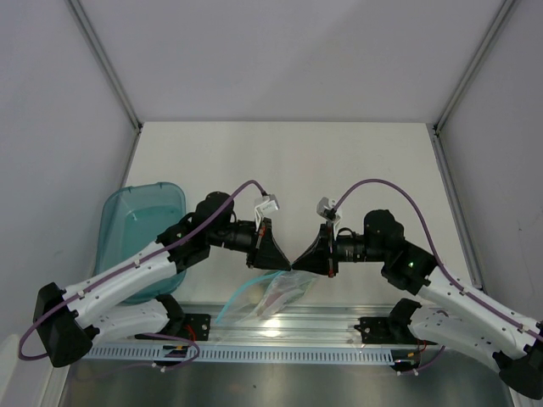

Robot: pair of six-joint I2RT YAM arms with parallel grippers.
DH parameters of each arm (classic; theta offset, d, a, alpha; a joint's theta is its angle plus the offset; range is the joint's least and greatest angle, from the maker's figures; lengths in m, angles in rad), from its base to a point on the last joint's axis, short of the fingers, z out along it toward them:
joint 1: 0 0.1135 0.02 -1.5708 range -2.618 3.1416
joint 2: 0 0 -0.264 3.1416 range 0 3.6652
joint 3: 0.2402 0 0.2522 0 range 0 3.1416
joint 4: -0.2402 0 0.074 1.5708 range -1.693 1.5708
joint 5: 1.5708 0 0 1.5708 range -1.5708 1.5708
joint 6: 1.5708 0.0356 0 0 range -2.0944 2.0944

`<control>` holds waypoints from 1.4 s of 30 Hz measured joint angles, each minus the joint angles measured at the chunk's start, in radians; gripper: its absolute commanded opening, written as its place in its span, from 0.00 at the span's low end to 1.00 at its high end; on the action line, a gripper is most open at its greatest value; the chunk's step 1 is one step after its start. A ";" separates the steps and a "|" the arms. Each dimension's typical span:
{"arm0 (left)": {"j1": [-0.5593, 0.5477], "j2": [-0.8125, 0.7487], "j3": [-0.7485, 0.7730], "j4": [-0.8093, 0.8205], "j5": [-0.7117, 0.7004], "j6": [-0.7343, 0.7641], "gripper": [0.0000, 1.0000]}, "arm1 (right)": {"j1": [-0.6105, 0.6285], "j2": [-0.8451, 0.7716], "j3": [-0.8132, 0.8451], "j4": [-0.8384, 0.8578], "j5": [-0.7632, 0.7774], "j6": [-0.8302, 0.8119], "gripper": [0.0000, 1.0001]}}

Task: Place the food in the zip-top bag and seal the zipper
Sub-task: Zip the zipper food storage bag at the center of the board.

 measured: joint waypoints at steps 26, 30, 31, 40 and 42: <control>0.007 -0.046 -0.006 -0.087 -0.112 0.030 0.01 | -0.027 -0.064 0.033 -0.171 0.365 -0.004 0.00; 0.010 -0.086 -0.006 -0.128 -0.120 0.040 0.01 | -0.064 -0.077 0.042 -0.190 0.365 -0.005 0.00; 0.012 -0.097 -0.006 -0.137 -0.121 0.042 0.01 | -0.071 -0.079 0.046 -0.197 0.365 -0.006 0.00; 0.019 -0.190 -0.006 -0.238 -0.157 0.068 0.01 | -0.139 -0.095 0.059 -0.240 0.359 -0.008 0.00; 0.023 -0.216 -0.006 -0.267 -0.160 0.074 0.01 | -0.152 -0.103 0.059 -0.244 0.365 -0.011 0.00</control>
